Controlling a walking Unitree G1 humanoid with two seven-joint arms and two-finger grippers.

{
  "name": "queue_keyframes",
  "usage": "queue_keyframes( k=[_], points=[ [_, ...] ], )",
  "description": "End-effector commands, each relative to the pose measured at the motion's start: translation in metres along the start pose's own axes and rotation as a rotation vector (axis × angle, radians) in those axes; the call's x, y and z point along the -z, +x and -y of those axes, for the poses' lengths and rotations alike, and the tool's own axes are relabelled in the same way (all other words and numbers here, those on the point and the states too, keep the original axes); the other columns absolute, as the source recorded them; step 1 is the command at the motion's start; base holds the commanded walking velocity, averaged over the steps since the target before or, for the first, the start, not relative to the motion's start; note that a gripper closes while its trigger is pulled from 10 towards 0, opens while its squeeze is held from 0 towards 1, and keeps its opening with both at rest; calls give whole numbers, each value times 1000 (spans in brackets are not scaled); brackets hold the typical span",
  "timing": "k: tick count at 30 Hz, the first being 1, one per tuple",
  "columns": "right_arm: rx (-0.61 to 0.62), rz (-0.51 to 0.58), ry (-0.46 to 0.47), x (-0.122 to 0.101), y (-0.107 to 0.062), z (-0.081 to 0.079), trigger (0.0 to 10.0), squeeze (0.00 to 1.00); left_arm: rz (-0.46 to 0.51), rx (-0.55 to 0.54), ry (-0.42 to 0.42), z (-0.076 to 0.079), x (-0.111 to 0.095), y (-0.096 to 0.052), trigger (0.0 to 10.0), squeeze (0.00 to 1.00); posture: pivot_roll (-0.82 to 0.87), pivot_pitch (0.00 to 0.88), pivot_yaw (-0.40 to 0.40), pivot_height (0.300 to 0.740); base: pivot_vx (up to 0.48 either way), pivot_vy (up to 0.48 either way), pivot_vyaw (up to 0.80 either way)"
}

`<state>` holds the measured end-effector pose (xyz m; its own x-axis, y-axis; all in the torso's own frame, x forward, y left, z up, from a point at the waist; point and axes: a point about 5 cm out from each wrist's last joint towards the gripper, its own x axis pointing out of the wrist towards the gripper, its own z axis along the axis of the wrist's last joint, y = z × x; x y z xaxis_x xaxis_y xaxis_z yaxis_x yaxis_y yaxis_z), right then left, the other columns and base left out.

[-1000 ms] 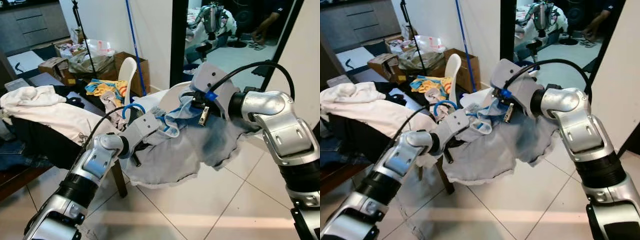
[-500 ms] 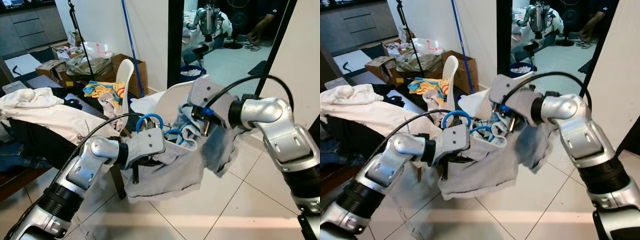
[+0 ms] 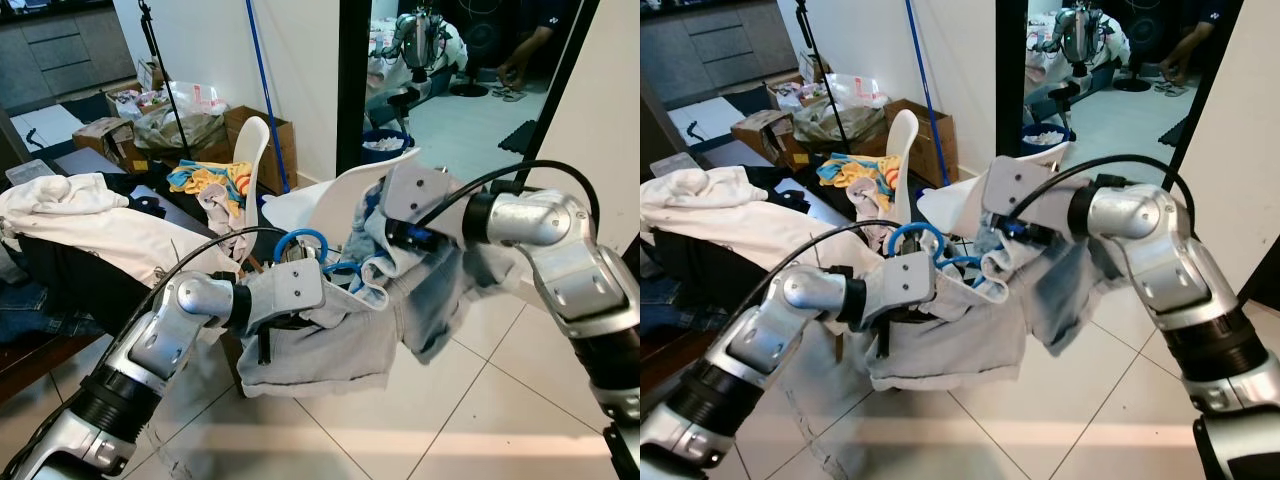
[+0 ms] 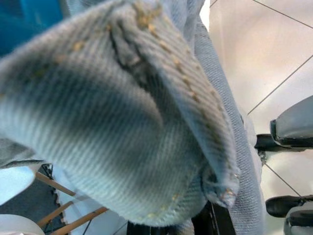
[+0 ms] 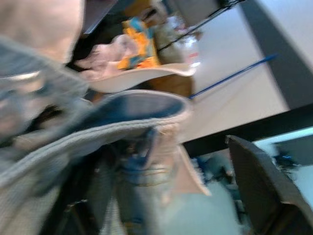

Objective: Hang hanger

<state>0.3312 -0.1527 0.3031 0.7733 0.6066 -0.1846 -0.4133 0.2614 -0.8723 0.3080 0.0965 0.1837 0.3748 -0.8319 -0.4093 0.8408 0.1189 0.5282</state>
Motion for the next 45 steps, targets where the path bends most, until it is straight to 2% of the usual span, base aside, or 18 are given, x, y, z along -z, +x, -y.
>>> queue_keyframes(
  k=[1,9,11,13,16,21,24,27,29,32,36,37,38,41,42,43,44,45],
  points=[
    [27,50,-34,-10,2,3,10000,1000,-9,8,28,2,-1,0,10000,0,-8,40,24,740,0,0,0],
    [83,121,-88,-23,3,6,10000,1000,-54,-9,-9,6,11,8,10000,0,-21,39,26,740,0,0,0],
    [45,-51,-223,3,1,0,10000,1000,-81,-44,-29,2,17,9,10000,0,-20,37,24,740,0,0,0],
    [45,-51,-223,3,1,0,10000,1000,-81,-44,-29,2,17,9,10000,0,-20,37,24,740,0,0,0],
    [35,-222,-336,32,-7,2,10000,1000,-95,-64,-35,0,20,8,10000,0,-14,37,23,740,0,0,0],
    [54,-313,-358,51,-18,7,10000,1000,-103,-77,-41,-1,22,7,10000,0,-16,37,23,740,0,0,0],
    [67,-309,-298,57,-25,9,10000,1000,-113,-100,-46,-1,24,7,10000,0,-18,36,22,740,0,0,0],
    [60,-163,-84,49,-26,2,10000,1000,-117,-122,-51,-3,25,8,10000,0,-19,39,23,740,0,0,0],
    [14,-86,-25,44,-29,-4,10000,722,-124,-151,-53,-5,28,9,10000,0,-24,43,24,740,0,0,0],
    [-5,-32,24,40,-30,-9,10000,647,-118,-185,-50,-7,29,10,10000,0,-25,45,21,740,0,0,0],
    [17,-9,55,40,-28,-11,10000,635,-102,-227,-50,-11,26,13,10000,0,-26,46,20,740,0,0,0],
    [120,5,141,43,-29,-2,10000,612,-93,-262,-54,-14,26,13,10000,0,-26,47,17,740,0,0,0],
    [120,5,141,43,-29,-2,10000,612,-93,-262,-54,-14,26,13,10000,0,-26,47,17,740,0,0,0],
    [262,29,285,50,-32,8,10000,612,-82,-312,-59,-19,25,12,10000,0,-26,47,17,740,0,0,0],
    [377,30,447,58,-35,13,10000,0,-60,-362,-100,-22,28,10,10000,0,-28,49,18,740,0,0,0],
    [452,30,574,66,-37,14,10000,0,-44,-401,-131,-24,30,9,10000,0,-28,49,18,740,0,0,0],
    [452,30,574,66,-37,14,10000,0,-44,-401,-131,-24,30,9,10000,0,-28,49,18,740,0,0,0],
    [500,7,712,76,-38,5,10000,0,-2,-437,-202,-23,32,7,10000,0,-32,50,18,740,0,0,0]
  ],
)
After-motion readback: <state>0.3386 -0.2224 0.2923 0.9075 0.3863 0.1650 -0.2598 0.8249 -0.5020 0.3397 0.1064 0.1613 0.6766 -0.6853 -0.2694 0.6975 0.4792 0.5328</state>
